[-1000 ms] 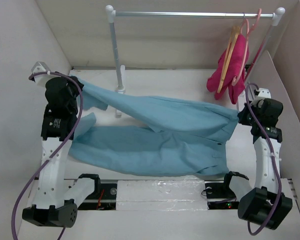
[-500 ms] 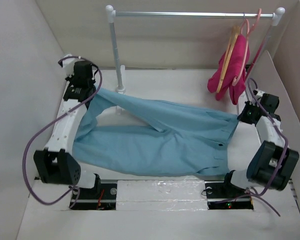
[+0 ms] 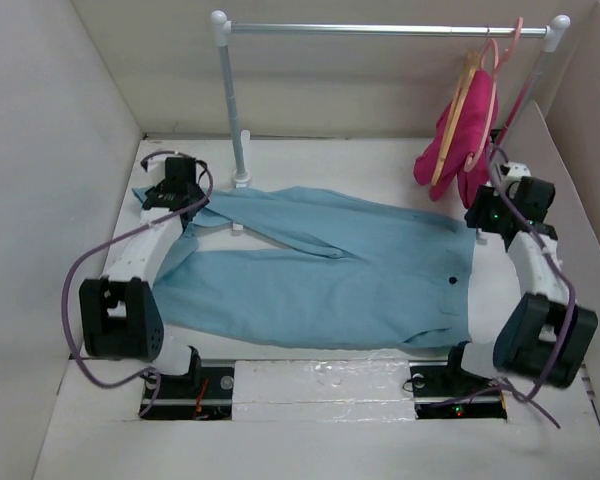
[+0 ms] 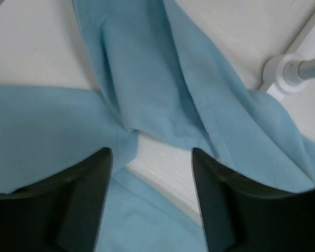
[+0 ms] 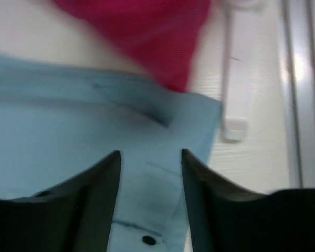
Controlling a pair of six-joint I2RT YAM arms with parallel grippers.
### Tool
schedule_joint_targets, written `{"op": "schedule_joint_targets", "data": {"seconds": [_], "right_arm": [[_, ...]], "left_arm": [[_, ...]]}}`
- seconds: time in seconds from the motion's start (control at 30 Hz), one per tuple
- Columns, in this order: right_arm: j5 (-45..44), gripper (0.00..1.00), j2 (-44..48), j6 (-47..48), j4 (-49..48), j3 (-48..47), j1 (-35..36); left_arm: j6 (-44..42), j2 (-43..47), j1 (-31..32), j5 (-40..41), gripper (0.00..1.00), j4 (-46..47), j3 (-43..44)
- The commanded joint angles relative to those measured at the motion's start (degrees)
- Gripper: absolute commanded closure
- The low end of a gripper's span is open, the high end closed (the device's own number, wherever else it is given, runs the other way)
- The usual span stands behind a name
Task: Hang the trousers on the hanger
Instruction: Fold the trousers
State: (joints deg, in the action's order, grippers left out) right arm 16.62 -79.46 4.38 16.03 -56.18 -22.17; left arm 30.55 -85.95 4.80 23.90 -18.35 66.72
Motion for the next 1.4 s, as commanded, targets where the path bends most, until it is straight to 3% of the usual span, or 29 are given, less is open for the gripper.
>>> {"op": "schedule_joint_targets", "data": {"seconds": [0.0,0.03,0.07,0.1,0.23,0.4,0.47,0.63,0.7,0.83,0.9,0.93,1.1,1.23,1.33,1.37], "right_arm": [[3.94,0.47,9.75,0.98,-2.85,5.54,8.18],[4.64,0.77,12.9,1.15,-3.46,7.21,10.55],[4.65,0.93,14.23,1.24,-3.46,10.1,15.27],[5.17,1.0,15.29,1.5,-3.55,11.52,17.67],[7.72,1.0,19.69,2.65,-3.99,16.98,31.11],[0.26,1.0,23.21,3.79,1.01,19.61,46.4],[-0.01,0.97,23.56,3.01,1.02,20.32,48.27],[-1.32,0.64,23.48,1.86,1.19,20.06,54.06],[-1.85,0.58,21.99,1.68,1.54,19.1,55.74],[-2.47,0.58,20.58,1.68,1.81,18.31,56.28],[-2.38,0.58,19.79,1.77,1.9,17.25,56.28],[-2.47,0.58,18.83,2.03,2.42,15.86,56.88],[-4.49,0.58,17.33,3.79,2.87,13.82,56.28],[-4.05,0.58,14.52,5.9,3.04,11.01,54.96],[-3.53,0.58,13.46,7.48,3.22,9.69,53.73],[-3.09,0.58,13.28,7.66,3.3,9.52,53.73]], "left_arm": [[2.32,9.4,-4.08,-5.94,0.41,5.08,-3.34],[2.41,9.05,-7.14,-7.36,0.33,4.47,-2.74],[2.41,7.48,-8.56,-8.6,0.27,3.68,-2.12],[2.94,6.42,-9.45,-10.43,0.19,3.24,-1.16],[6.71,1.41,-12.62,-16.68,0.17,3.4,4.63],[12.33,-8.51,-14.11,-19.49,0.24,5.08,10.7],[15.59,-14.55,-14.98,-20.64,0.27,3.58,15.18],[18.41,-25.3,-16.22,-21.0,0.31,0.97,24.82],[18.41,-32.84,-16.22,-19.34,0.32,-3.68,32.19],[19.11,-38.57,-16.22,-19.24,0.34,-5.29,36.98],[19.12,-39.64,-16.22,-20.29,0.51,-3.38,38.92],[19.03,-40.95,-16.22,-20.99,0.96,-3.71,41.8],[16.31,-39.47,-15.52,-22.49,1.0,-4.15,46.47],[13.14,-30.52,-11.14,-23.64,1.0,-2.75,50.52],[11.82,-22.18,-9.9,-23.55,1.0,-0.29,47.12],[11.99,-19.98,-9.37,-23.55,1.0,1.02,41.62]]}}
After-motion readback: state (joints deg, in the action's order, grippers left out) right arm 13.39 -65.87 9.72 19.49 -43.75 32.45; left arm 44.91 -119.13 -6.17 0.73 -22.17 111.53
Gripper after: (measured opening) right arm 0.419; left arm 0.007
